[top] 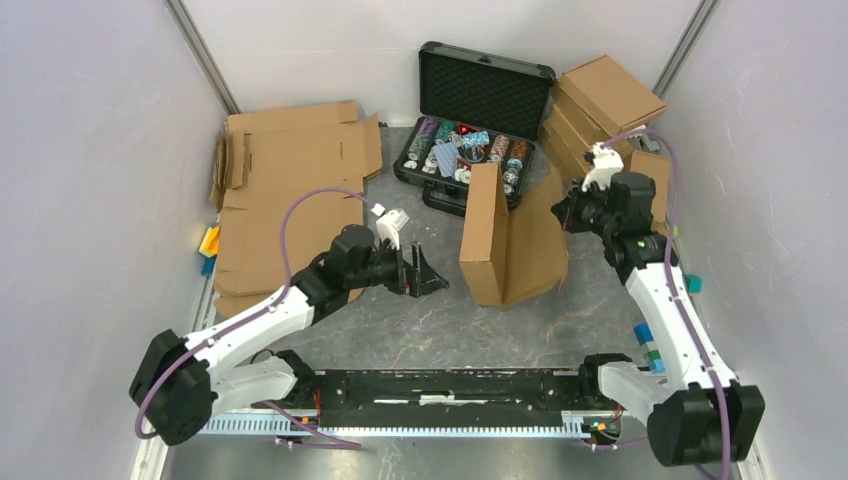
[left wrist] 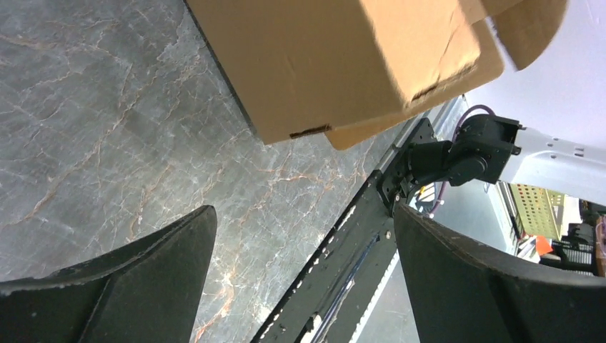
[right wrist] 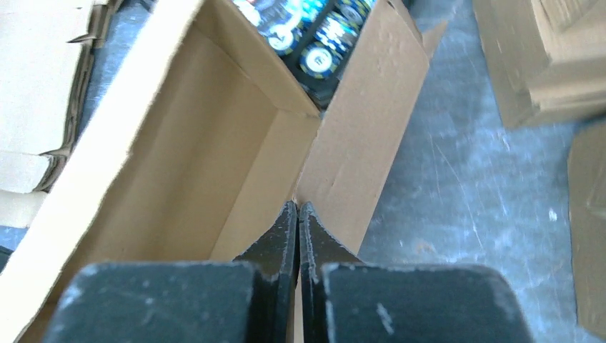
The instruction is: Fold the paper box
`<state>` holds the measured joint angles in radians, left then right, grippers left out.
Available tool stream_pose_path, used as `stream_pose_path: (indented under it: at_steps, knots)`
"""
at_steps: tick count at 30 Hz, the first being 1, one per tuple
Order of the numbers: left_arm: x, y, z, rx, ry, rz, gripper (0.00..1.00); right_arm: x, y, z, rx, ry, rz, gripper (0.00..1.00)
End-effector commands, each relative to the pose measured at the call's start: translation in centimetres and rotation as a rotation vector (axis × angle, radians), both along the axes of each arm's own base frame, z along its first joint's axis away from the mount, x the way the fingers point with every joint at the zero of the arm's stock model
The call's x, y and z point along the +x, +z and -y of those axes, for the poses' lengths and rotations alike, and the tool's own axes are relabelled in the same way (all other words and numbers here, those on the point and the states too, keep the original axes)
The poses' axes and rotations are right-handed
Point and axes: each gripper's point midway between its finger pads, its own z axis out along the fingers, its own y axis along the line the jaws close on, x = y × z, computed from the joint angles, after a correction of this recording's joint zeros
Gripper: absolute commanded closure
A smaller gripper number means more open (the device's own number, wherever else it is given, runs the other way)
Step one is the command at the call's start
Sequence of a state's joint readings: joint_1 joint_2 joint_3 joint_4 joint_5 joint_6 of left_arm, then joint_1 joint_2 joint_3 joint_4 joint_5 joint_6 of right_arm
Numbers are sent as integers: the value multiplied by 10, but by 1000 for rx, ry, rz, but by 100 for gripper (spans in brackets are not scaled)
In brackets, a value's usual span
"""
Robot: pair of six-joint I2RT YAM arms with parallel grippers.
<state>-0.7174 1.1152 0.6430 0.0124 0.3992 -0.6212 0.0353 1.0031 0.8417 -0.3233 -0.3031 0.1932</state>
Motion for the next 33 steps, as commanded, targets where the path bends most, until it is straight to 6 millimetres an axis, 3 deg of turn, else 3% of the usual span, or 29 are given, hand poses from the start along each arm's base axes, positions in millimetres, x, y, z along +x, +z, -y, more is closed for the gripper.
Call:
stream_pose_path:
  at_steps: [1, 2, 3, 4, 6, 9, 11, 12, 14, 18, 19, 23, 30, 33]
  knots:
    - [4, 6, -8, -54, 67, 33, 0, 13, 35, -34, -64, 141, 69, 98]
    - [3, 5, -11, -51, 70, 38, 0, 12, 37, -38, -71, 150, 62, 88]
    - [3, 6, -12, -50, 71, 48, 0, 11, 37, -37, -85, 141, 52, 73]
    - [3, 9, -14, -54, 78, 63, 0, 9, 36, -34, -98, 122, 48, 69]
    - [8, 21, -14, -68, 95, 96, 0, 6, 33, -24, -121, 70, 54, 73]
    - [17, 40, -9, -86, 104, 127, 0, -1, 28, -29, -110, 108, 43, 95]
    - [25, 48, -2, -85, 103, 132, 0, -9, 21, -28, -115, 121, 15, 96]
    - [28, 51, 1, -85, 96, 136, 0, -14, 16, -22, -131, 90, 3, 84]
    - [36, 56, 6, -71, 97, 149, 0, -25, 6, -3, -158, -8, 2, 46]
    - [50, 58, 8, -38, 122, 181, 0, -55, -19, 37, -161, -250, 50, 6]
    - [51, 59, 9, -33, 122, 186, 0, -62, -30, 47, -172, -306, 38, 2]
    - [57, 62, 17, 58, 112, 229, 0, -84, -71, 67, -198, -418, -68, 2]
    - [73, 69, 50, 397, 30, 311, 0, -79, -74, 45, -64, -381, -102, 2]
    - [75, 63, 69, 463, -37, 293, 0, -78, -69, 49, -68, -405, -91, 2]
